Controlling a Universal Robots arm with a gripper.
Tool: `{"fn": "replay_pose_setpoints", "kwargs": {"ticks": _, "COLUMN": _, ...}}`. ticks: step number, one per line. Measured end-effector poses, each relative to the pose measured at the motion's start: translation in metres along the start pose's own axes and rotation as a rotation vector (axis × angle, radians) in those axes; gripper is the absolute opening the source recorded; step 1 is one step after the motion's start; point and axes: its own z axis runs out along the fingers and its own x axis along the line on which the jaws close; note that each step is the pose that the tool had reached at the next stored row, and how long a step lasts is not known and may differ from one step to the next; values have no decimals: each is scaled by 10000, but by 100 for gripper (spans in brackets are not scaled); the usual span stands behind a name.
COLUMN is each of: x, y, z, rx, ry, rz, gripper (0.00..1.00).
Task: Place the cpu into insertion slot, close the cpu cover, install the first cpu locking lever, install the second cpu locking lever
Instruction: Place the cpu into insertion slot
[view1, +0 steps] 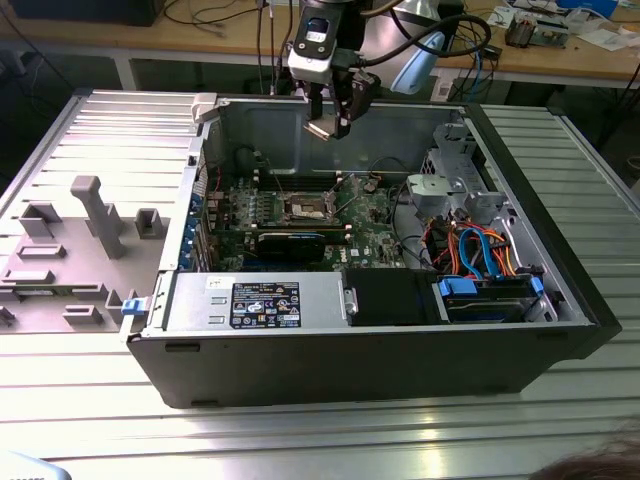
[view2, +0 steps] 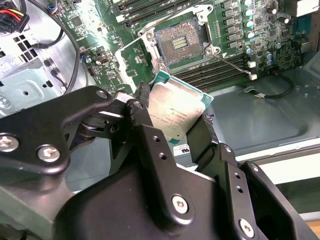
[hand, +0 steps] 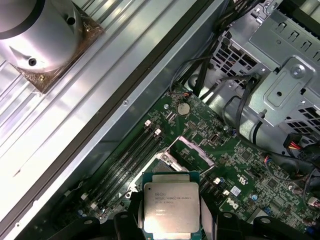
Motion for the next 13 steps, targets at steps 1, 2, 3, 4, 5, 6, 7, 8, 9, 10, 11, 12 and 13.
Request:
{"fn": "replay_pose_setpoints", "kwargs": {"ticks": 1, "x": 0, "y": 0, "z": 0, "rx": 0, "ry": -1, "rz": 13, "gripper": 54}}
{"fn": "replay_pose_setpoints", "kwargs": {"ticks": 2, "x": 0, "y": 0, "z": 0, "rx": 0, "ry": -2, "rz": 26, "gripper": 54}}
{"fn": "replay_pose_setpoints", "kwargs": {"ticks": 3, "x": 0, "y": 0, "z": 0, "rx": -1, "ry": -3, "rz": 37, "gripper": 54}}
{"fn": "replay_pose_setpoints", "kwargs": {"ticks": 4, "x": 0, "y": 0, "z": 0, "rx": -1, "ry": -5, "rz": 61, "gripper": 54}}
{"fn": "replay_pose_setpoints", "kwargs": {"ticks": 5, "x": 0, "y": 0, "z": 0, "rx": -1, "ry": -8, "rz": 90, "gripper": 54}}
{"fn": "replay_pose_setpoints", "kwargs": {"ticks": 6, "x": 0, "y": 0, "z": 0, "rx": -2, "ry": -9, "rz": 103, "gripper": 54}}
{"fn": "replay_pose_setpoints", "kwargs": {"ticks": 7, "x": 0, "y": 0, "z": 0, "rx": -2, "ry": -11, "rz": 113, "gripper": 54}}
{"fn": "replay_pose_setpoints", "kwargs": {"ticks": 8, "x": 0, "y": 0, "z": 0, "rx": -2, "ry": -11, "rz": 124, "gripper": 54}}
{"fn": "replay_pose_setpoints", "kwargs": {"ticks": 9, "x": 0, "y": 0, "z": 0, "rx": -2, "ry": -13, "rz": 132, "gripper": 54}}
{"fn": "replay_pose_setpoints", "kwargs": {"ticks": 10, "x": 0, "y": 0, "z": 0, "rx": -2, "ry": -14, "rz": 150, "gripper": 54}}
{"fn": "replay_pose_setpoints", "kwargs": {"ticks": 11, "x": 0, "y": 0, "z": 0, "rx": -3, "ry": -15, "rz": 164, "gripper": 54}}
{"fn": "replay_pose_setpoints", "kwargs": {"ticks": 12, "x": 0, "y": 0, "z": 0, "rx": -2, "ry": -16, "rz": 173, "gripper": 54}}
{"fn": "replay_pose_setpoints", "kwargs": {"ticks": 13, "x": 0, "y": 0, "z": 0, "rx": -3, "ry": -18, "rz": 189, "gripper": 54}}
